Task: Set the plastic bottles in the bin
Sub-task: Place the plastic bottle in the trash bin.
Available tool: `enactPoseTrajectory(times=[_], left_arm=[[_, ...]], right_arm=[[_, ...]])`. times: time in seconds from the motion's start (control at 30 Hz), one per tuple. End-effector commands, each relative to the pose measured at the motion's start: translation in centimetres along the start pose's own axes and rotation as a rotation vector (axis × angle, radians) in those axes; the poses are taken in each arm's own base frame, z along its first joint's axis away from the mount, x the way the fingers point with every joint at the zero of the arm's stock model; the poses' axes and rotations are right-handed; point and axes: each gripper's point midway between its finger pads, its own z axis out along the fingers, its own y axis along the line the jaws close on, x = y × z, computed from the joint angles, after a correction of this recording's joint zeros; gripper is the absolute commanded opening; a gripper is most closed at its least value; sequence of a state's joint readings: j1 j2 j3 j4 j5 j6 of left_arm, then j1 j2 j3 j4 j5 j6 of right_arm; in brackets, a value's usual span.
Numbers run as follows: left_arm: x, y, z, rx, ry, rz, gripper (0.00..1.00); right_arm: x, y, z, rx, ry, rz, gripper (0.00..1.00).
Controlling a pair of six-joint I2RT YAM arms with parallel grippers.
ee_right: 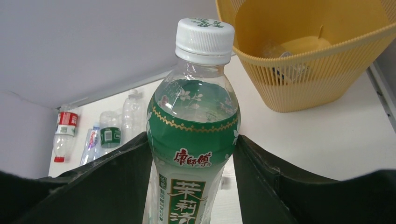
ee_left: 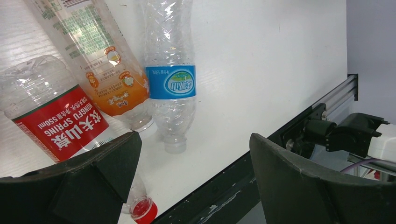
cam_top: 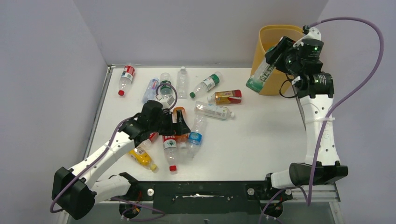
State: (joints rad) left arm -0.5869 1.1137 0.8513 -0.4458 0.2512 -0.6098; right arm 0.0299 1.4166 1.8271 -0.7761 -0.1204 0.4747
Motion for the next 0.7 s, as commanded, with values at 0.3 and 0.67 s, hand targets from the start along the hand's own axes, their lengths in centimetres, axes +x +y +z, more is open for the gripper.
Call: enactPoseTrajectory(times=[0.3,0.67], left_arm=[[-1.1,-0.4,-0.4,-0.024,-0.014,-0.007,0.88],[-1.5,-0.1,-0.4,-0.045,-0.028,-0.001,0.88]], right_arm=[[-8.6,2.3,-4.6,-0.164,-0.329,-0.007,0.54],[-15.1,-0.6,-6.3,-0.098,-0.625,0.021,0.54]])
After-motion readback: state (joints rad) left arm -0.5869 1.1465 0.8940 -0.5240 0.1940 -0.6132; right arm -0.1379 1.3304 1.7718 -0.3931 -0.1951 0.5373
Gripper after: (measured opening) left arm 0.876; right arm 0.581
